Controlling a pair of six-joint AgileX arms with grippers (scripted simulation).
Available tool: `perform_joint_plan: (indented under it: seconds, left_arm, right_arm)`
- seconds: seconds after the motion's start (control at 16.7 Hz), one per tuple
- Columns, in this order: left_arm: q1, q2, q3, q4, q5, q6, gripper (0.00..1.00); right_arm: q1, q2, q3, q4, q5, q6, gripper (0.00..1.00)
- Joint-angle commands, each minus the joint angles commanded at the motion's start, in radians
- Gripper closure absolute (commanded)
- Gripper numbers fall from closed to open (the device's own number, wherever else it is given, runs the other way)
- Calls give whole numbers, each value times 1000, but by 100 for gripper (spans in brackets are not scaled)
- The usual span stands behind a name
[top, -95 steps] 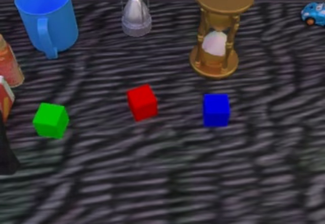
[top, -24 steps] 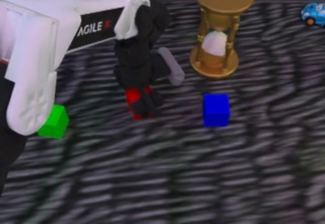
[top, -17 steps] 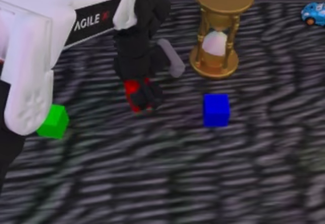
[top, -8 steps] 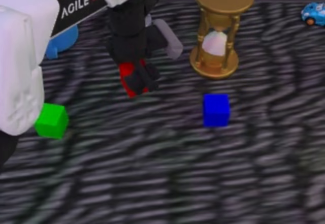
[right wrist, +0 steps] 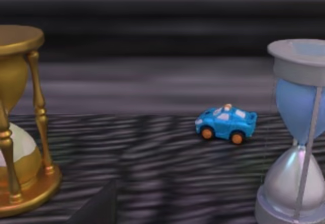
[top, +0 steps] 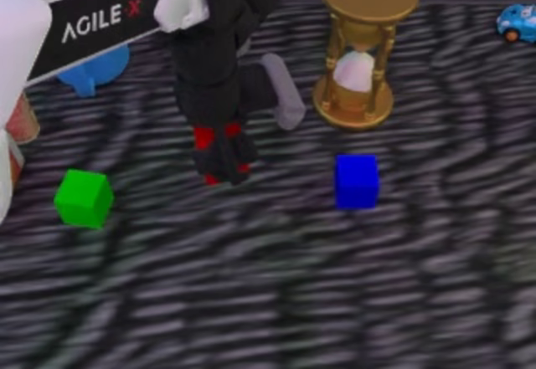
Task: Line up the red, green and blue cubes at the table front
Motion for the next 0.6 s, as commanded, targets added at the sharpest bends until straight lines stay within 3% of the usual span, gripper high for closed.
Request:
perform_joint_plan:
  seconds: [0.3, 0.6]
  left_arm:
    - [-68, -239, -369, 83, -2, 102, 100]
    - [-107, -375, -522, 136, -3, 160, 100]
  right_arm:
    - [0, 0, 0, 0, 0, 0, 0]
    - [0, 0, 0, 0, 0, 0, 0]
